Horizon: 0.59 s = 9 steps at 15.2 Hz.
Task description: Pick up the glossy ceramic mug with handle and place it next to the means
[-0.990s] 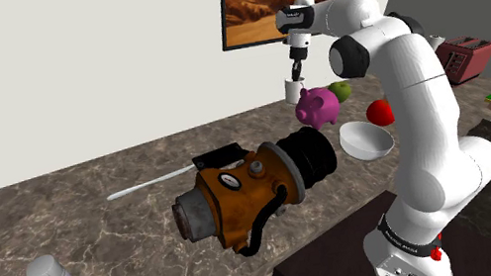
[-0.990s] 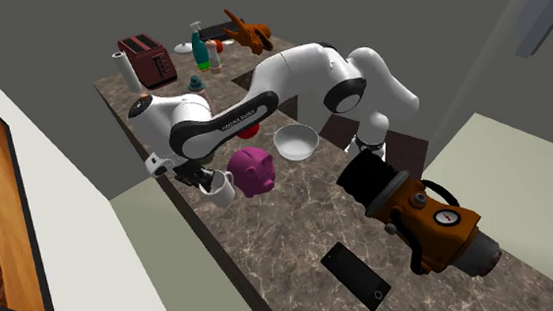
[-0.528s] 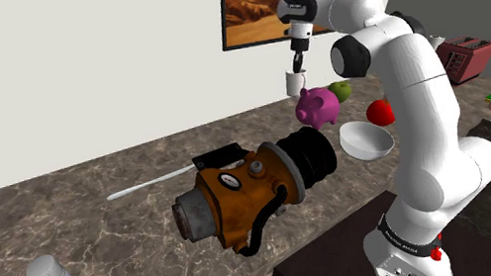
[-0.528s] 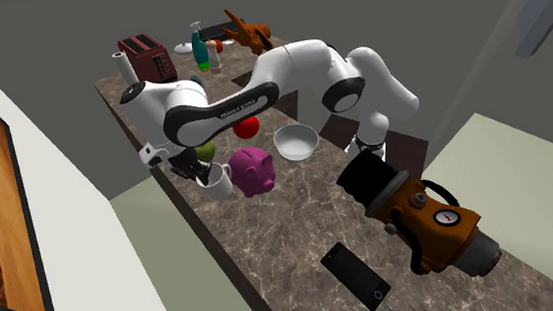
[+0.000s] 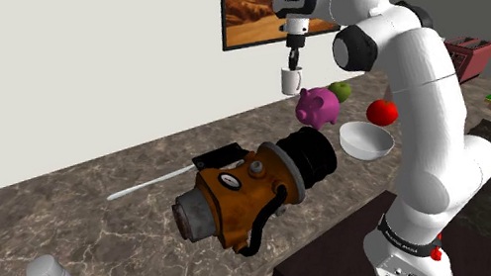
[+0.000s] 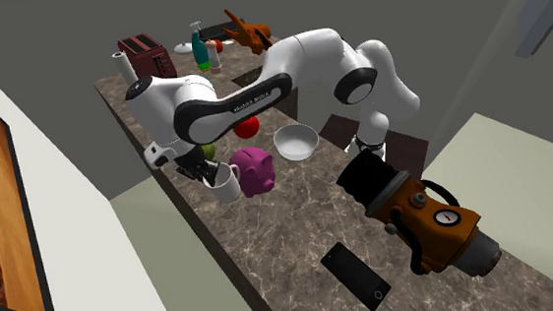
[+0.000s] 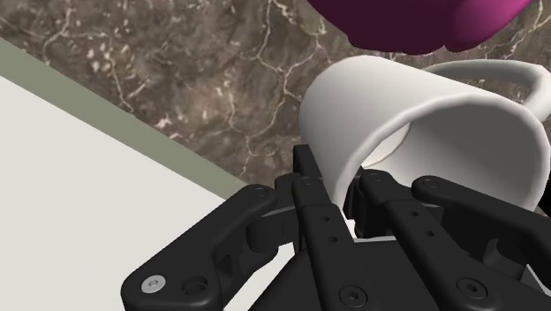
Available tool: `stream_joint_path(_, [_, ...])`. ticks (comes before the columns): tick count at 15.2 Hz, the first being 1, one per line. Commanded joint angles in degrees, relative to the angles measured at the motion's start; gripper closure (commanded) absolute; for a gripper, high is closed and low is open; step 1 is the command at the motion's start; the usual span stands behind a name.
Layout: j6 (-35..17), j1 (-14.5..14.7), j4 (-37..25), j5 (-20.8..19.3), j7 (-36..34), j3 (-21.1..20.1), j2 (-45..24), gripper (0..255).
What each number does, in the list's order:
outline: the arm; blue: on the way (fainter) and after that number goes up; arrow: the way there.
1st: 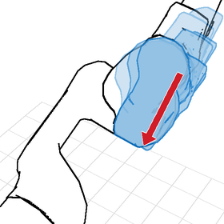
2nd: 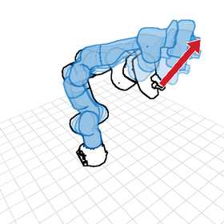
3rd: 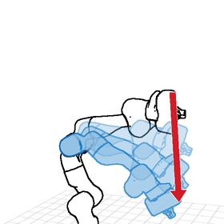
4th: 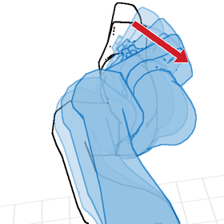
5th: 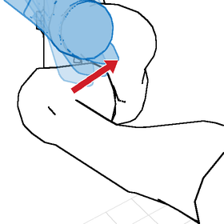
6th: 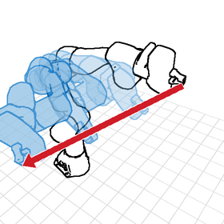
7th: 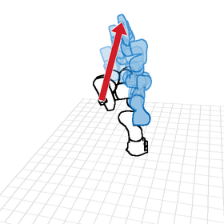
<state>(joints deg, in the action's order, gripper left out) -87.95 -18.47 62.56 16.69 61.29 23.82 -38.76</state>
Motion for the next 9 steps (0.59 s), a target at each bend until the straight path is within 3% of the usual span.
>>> stream_joint_path(1, [-3.0,3.6,7.6,-0.9,-1.6,0.3,4.6,255])
stream_joint_path(9, [-9.9,13.7,24.3,-3.6,-10.0,-0.9,15.7,255])
